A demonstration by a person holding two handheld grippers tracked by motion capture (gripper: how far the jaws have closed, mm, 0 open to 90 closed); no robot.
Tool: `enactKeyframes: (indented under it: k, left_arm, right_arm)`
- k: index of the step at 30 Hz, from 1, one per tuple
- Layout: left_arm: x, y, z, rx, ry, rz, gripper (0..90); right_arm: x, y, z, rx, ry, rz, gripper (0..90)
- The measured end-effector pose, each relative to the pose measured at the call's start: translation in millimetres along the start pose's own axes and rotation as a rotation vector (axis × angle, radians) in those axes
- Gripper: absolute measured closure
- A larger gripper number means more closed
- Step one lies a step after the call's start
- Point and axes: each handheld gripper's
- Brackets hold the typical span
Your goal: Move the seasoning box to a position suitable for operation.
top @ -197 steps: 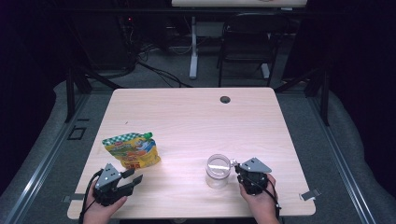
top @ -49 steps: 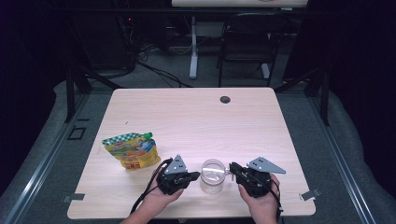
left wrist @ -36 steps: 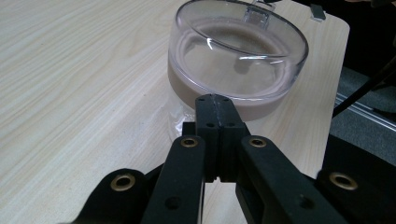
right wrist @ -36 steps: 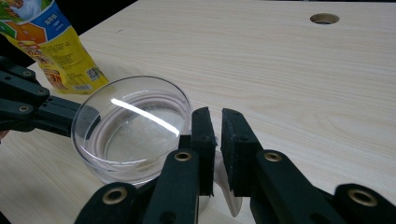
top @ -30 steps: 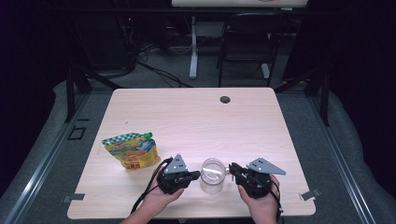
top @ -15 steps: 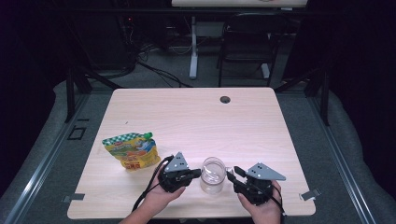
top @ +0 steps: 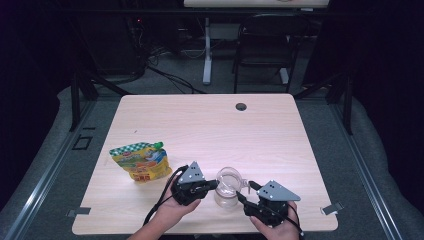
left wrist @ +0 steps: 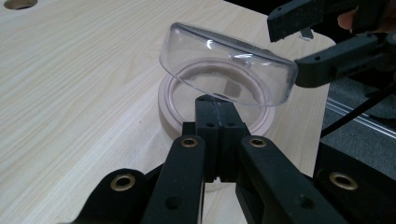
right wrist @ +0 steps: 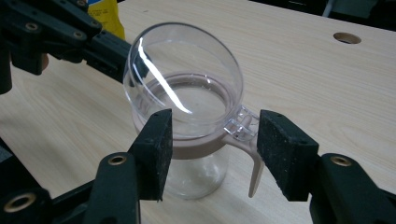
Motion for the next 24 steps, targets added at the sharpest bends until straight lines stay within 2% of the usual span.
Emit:
enactKeyframes:
  k: [7, 8, 14, 17, 24]
  left_arm:
    - [1.0, 0.0, 4.0, 0.005, 0.005, -0.002, 90.0]
    - [1.4, 0.2, 4.1, 0.005, 0.007, -0.002, 90.0]
    - [2.0, -0.3, 4.5, 0.005, 0.008, -0.004, 90.0]
    - [2.0, 0.2, 4.3, 0.0, 0.01, -0.001, 90.0]
    - [-1.3, 3.7, 0.9, -0.009, -0.004, 0.0, 90.0]
  right_arm:
    - [-5.6, 0.7, -1.3, -0.006, -0.031, 0.012, 44.1]
    - [-9.0, 0.4, -1.0, -0.006, -0.055, 0.009, 44.1]
    - [-17.5, 4.4, -0.2, -0.01, -0.101, -0.013, 43.8]
    - [-22.8, 7.5, -0.1, 0.001, -0.139, -0.047, 42.3]
    - [-23.8, 8.4, -0.1, 0.025, -0.137, -0.052, 42.4]
Point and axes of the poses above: each handheld gripper's, and its own axes: y roughly forward along the jaws, z roughly out of its top, x roughly to its right, and after that the axes turned 14 degrees about -z, right-handed
